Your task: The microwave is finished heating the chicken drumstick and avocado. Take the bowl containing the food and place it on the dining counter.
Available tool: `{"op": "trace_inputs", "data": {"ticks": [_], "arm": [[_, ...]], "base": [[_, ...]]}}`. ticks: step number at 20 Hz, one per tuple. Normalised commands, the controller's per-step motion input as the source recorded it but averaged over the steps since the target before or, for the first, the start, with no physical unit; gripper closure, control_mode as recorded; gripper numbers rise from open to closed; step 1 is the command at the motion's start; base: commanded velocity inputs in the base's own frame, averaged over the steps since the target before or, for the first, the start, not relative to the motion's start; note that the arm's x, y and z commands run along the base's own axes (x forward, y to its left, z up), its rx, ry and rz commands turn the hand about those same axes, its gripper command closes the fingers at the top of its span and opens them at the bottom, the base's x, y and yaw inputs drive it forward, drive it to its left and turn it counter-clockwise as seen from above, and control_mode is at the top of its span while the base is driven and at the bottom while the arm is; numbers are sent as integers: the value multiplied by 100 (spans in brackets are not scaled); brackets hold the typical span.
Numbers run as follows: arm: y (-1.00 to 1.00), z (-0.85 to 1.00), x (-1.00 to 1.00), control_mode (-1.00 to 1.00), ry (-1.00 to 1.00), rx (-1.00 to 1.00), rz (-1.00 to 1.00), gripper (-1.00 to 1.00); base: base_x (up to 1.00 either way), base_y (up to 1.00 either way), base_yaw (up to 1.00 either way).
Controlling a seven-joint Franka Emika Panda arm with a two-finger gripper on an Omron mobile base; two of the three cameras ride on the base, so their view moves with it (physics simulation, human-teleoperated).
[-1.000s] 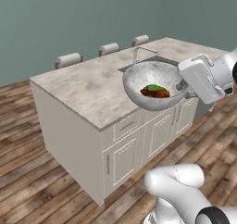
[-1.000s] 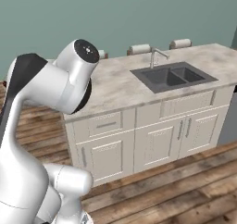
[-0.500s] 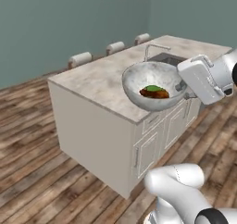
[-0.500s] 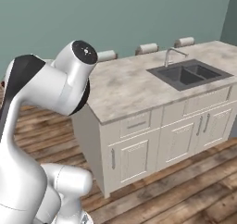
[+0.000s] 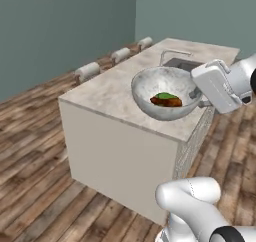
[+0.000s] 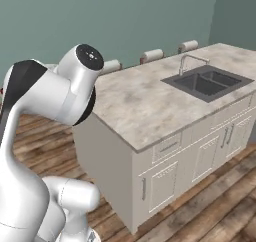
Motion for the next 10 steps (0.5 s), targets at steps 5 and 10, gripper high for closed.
{"op": "trace_inputs", "data": {"ticks": [5, 10], "arm": [[0, 0, 0, 100, 0, 0, 0, 100], [0, 0, 0, 100, 0, 0, 0, 100]], "base": [[74, 100, -32], [80, 100, -40]]}}
